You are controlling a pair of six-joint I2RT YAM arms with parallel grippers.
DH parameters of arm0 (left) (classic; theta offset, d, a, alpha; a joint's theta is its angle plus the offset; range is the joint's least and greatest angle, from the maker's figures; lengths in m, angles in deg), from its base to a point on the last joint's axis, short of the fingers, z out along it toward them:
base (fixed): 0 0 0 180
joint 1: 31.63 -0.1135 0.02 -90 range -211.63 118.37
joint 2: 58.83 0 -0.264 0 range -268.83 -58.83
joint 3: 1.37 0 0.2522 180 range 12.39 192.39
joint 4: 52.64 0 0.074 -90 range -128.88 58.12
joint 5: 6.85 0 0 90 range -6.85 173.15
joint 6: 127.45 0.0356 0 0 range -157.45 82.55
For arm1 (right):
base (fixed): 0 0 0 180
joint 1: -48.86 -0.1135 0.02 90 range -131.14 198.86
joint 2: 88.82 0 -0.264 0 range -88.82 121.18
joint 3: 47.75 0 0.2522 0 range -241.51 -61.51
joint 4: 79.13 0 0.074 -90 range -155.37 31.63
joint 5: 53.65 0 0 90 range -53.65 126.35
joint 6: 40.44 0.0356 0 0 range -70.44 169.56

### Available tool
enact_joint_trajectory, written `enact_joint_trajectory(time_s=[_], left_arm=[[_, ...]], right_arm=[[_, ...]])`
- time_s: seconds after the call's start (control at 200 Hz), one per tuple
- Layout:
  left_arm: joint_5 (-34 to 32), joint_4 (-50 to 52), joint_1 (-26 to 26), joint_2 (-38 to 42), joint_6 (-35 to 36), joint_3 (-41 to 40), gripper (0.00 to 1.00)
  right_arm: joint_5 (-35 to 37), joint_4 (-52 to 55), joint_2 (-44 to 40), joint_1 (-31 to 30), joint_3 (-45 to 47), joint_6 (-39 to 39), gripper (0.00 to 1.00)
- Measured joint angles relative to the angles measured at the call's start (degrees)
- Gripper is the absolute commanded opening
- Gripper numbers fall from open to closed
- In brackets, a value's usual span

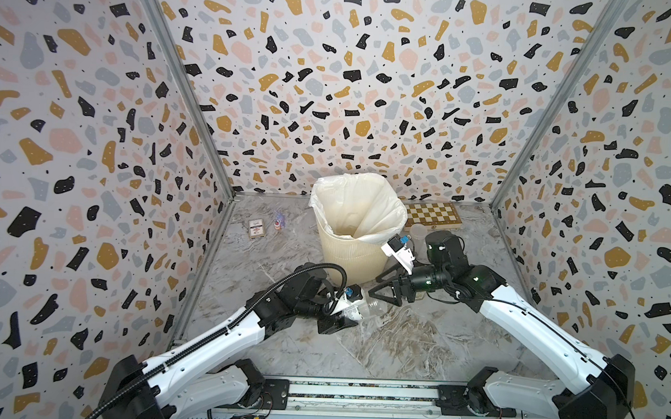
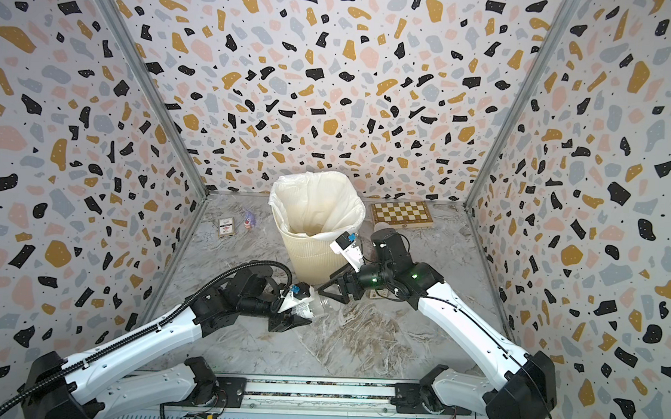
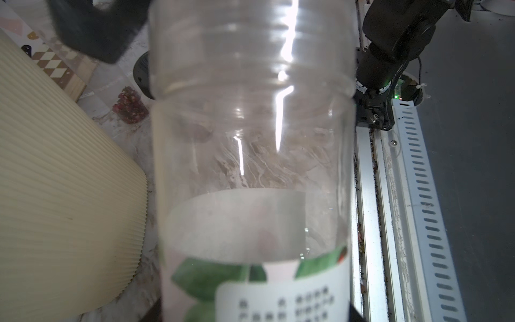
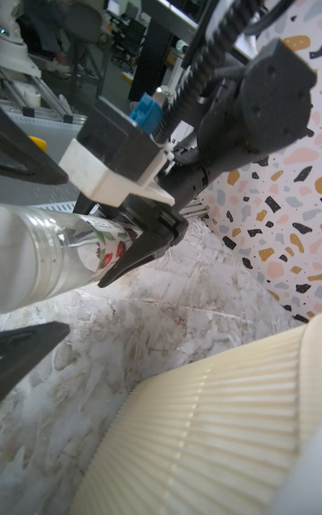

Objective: Empty the moldy dried flower tea in the jars
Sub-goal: Unscrew the lid from the jar.

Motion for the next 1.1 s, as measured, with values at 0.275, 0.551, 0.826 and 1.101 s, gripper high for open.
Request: enact_joint_trajectory(time_s=[0.275, 0.551, 0.826, 1.101], left_arm=[[-1.9, -0.7, 0.0, 0.8, 0.3, 0.0, 0.57], [-2.1, 0.2, 0.5, 1.1, 1.2, -0.3, 0.56], [-2.7, 0.2, 0.5, 1.1, 1.1, -0.3, 0.56], [-3.0, 0.1, 0.4, 1.1, 0.9, -0.3, 0.56]], right_arm=[[0.7, 0.2, -0.1, -1.7, 0.9, 6.1, 0.67], [0.6, -0.4, 0.1, -1.9, 1.2, 6.6, 0.60], [-0.1, 0.3, 0.6, -2.4, 1.2, 4.6, 0.83], [0.3, 3.3, 0.3, -2.4, 1.4, 2.6, 0.76]])
